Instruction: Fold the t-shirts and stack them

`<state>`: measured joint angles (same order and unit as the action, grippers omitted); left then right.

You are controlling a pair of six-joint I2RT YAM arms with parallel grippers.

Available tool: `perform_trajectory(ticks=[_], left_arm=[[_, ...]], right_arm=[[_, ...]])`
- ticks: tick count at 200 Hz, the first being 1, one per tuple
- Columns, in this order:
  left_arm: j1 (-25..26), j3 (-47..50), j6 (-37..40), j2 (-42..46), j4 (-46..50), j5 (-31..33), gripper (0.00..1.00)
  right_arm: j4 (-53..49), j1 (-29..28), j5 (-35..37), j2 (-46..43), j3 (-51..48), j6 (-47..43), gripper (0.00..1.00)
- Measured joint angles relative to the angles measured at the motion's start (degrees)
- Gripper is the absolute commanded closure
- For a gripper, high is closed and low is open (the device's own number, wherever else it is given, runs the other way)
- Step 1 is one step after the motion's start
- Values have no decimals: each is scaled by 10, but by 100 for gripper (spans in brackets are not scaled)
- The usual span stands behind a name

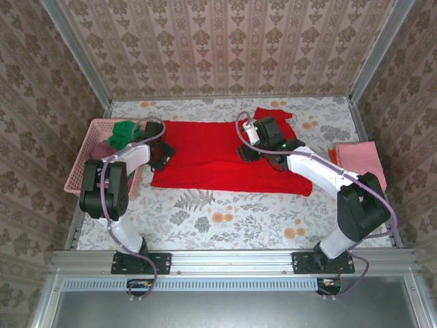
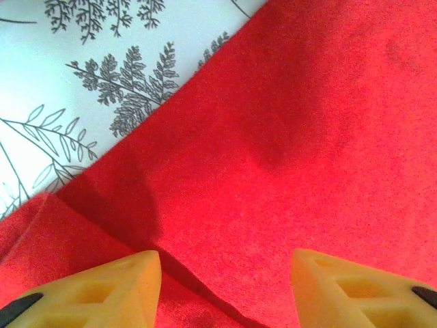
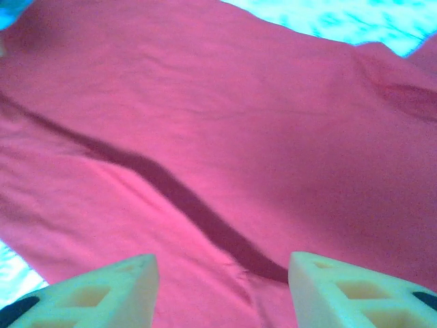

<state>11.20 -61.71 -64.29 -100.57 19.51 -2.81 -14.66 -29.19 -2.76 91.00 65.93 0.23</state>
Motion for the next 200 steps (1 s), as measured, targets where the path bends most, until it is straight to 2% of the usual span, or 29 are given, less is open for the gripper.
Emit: perform_trajectory(ticks=[32,83,140,200], left_arm=[[0,17,-1,50,1,-2,43],[-6,83,-5,146,17,2,42],[-23,115,-4,187,33,5,41],[-24,126,-4,189,32,4,41]], right_arm=[[51,-69,-34,45,-8,-78,41],[124,-149,-44,202,53,-212,41],[147,-165,-19,327,176,-286,42],[99,-161,21,395,287,-270,47]])
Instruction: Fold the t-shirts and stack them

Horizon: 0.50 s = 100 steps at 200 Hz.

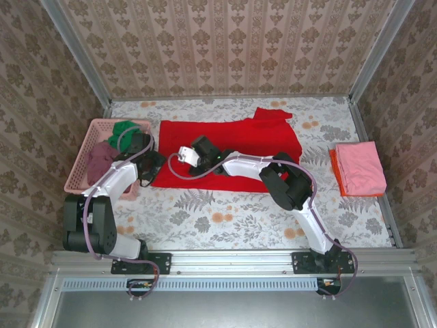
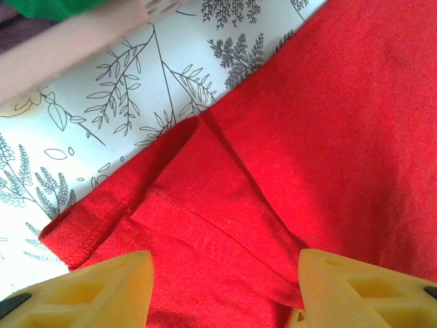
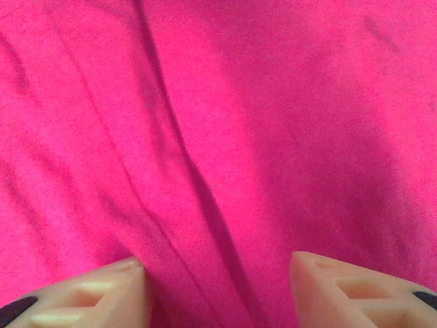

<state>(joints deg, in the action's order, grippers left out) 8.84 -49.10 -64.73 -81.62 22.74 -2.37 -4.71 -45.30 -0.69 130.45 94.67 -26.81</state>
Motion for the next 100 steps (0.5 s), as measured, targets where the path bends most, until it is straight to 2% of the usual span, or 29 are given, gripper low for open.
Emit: perform_trajectory(ticks=[100], left_arm=[[13,3,0,-9,-16,-6,40]], right_arm=[[-144,53,49,118,252,104,46]])
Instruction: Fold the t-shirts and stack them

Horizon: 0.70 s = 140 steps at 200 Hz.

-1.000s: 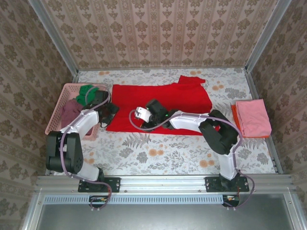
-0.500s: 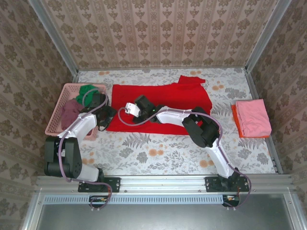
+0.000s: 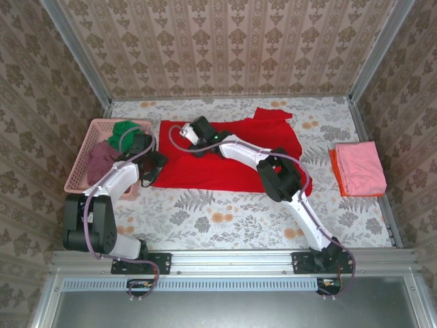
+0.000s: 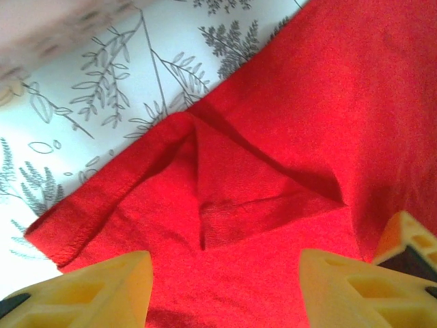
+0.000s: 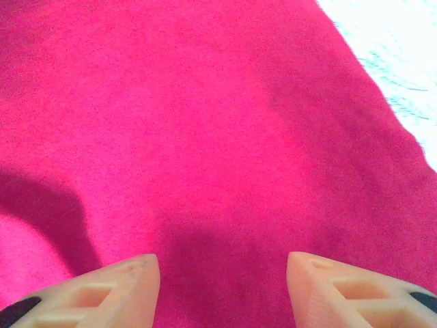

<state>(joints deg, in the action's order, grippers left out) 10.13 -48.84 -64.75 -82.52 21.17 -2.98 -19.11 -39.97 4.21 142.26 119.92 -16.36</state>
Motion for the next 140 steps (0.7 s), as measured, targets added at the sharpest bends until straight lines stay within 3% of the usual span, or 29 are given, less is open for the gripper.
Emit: perform_trajectory(ticks=[51,93,140], left_arm=[[27,-3,-17,-49,-26,-3,35],[28,-9,-32,-86,-49,-3,38],[21,-58,-32,-130,-67,-2,43]], right_arm=[[-21,30,-30,-10,-10,77,44],[19,53,-68,-116,-159,128,44],[111,73,-83,-301,-351,169,42]])
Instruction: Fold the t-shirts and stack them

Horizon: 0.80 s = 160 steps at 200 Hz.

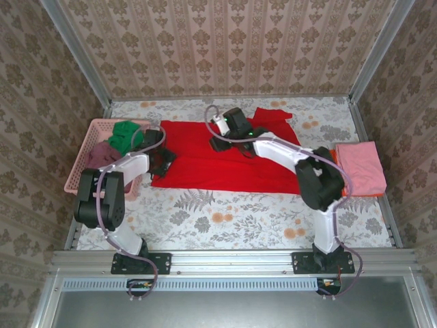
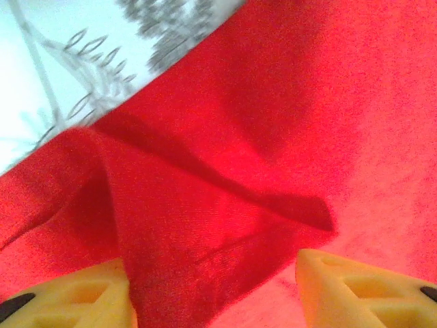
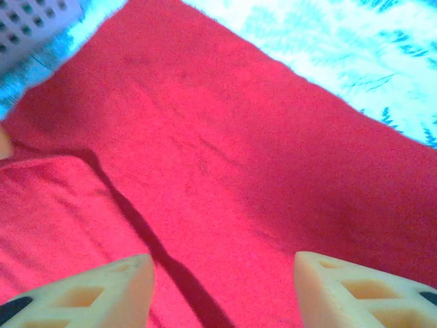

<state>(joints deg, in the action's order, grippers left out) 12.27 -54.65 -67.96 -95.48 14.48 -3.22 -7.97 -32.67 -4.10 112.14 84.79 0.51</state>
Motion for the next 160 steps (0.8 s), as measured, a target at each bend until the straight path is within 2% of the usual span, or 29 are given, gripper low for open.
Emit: perform_trajectory(ticks=[32,59,93,125,160], left_arm=[[-13,-59,4,-42,-14,0,42],[-29,-103,12,-78,-23,-5,35],[-29,-126,24,-73,-24,-7,28],[-5,-110,33,-30,-23,-7,27],[32,-56,35,15,-23,-4,27]], right_arm=[[49,24,3,-128,-147,37,39],[43,54,22,-212,-233,62,37],[-29,94,54,-286,-293,139,37],[-117,127,54,-357,-370,210,44],[-171,139,42,-370,-418,258,50]])
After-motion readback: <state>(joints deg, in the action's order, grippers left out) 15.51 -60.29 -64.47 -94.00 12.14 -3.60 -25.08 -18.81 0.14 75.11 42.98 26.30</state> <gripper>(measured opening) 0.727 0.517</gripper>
